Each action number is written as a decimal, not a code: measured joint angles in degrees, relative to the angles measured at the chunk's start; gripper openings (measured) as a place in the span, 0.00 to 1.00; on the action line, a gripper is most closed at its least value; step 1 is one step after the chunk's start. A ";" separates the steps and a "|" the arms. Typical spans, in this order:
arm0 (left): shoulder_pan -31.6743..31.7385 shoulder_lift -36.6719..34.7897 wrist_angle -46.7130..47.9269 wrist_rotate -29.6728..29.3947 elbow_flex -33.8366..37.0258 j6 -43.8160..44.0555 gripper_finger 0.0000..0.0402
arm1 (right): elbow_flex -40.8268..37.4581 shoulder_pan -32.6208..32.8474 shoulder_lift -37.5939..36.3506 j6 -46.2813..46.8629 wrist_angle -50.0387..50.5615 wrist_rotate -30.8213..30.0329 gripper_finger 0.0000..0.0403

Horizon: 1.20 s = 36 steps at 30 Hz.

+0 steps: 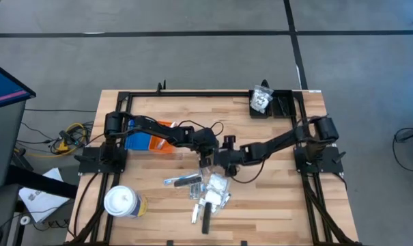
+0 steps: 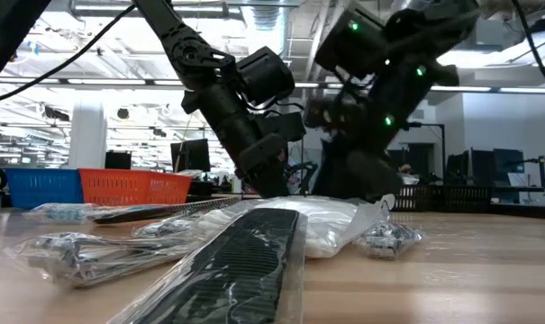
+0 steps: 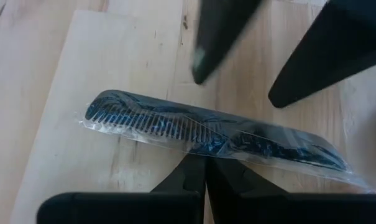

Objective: Pick & Place Travel size toiletries
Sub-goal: Put the black comb into the right black bin

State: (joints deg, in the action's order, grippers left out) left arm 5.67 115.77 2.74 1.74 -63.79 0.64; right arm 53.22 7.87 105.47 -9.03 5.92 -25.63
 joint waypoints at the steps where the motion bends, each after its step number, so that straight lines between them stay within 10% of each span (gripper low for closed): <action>1: 0.00 0.00 0.01 0.01 0.00 0.00 0.00 | 0.43 0.29 1.27 0.12 -0.32 -0.76 0.59; 36: -0.98 -1.26 -2.84 1.15 0.11 -0.83 0.00 | 3.79 0.99 3.24 -0.63 2.16 -10.69 0.59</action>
State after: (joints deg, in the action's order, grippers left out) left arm 4.69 114.51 -0.10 2.90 -63.68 -0.19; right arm 57.01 8.86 108.71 -9.66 8.08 -36.32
